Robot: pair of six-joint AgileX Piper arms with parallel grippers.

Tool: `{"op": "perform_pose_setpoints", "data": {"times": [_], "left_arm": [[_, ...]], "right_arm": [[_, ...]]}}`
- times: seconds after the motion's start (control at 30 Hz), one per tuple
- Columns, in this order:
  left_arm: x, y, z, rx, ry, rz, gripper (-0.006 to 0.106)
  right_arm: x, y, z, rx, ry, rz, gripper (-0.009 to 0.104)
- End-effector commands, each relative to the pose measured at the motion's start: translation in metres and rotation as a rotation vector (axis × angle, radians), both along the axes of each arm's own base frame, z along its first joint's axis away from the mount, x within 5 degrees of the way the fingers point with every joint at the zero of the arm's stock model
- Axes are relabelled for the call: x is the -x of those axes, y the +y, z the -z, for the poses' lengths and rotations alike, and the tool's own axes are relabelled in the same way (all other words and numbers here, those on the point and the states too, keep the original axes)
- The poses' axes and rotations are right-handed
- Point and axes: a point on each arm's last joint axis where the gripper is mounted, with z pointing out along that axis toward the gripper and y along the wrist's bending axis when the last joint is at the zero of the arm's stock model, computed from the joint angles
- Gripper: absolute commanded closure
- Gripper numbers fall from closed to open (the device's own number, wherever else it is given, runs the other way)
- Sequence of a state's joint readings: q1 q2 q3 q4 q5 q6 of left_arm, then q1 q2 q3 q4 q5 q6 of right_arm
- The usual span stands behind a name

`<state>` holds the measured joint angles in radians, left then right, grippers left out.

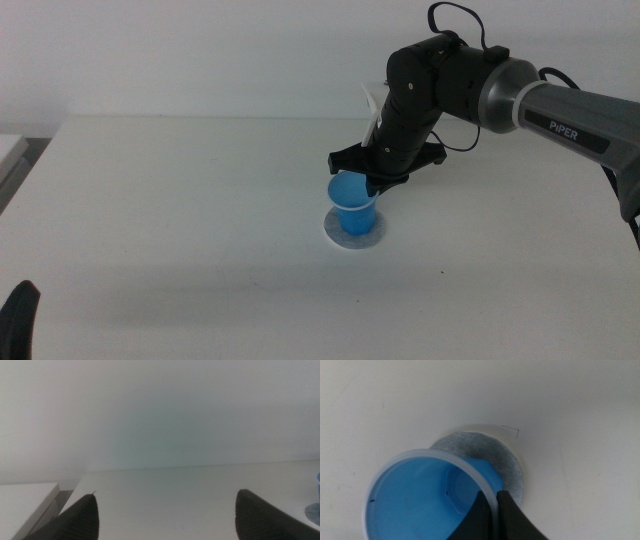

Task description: Place an empty cup on a cup mat.

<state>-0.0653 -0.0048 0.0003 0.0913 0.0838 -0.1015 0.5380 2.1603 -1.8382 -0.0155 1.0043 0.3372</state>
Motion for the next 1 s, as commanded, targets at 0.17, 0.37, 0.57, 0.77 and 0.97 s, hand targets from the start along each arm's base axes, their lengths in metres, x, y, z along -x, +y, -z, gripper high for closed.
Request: {"op": "perform_pose_setpoints", "data": {"times": [0.17,0.37,0.57,0.77,0.97], "left_arm": [[0.000,0.000,-0.001,0.005,-0.008,0.005,0.007],[0.000,0.000,-0.001,0.008,-0.007,0.005,0.007],[0.000,0.000,-0.001,0.008,-0.007,0.005,0.007],[0.000,0.000,-0.001,0.008,-0.007,0.005,0.007],[0.000,0.000,-0.001,0.008,-0.007,0.005,0.007]], "right_arm": [[0.001,0.000,-0.001,0.004,0.015,0.004,0.092],[0.001,0.000,-0.001,0.007,0.015,0.003,0.056],[0.006,-0.004,-0.011,0.024,0.025,-0.022,0.043],[0.025,-0.020,-0.067,0.074,-0.044,-0.099,0.043],[0.056,-0.073,-0.162,0.149,-0.265,-0.105,0.024]]}}
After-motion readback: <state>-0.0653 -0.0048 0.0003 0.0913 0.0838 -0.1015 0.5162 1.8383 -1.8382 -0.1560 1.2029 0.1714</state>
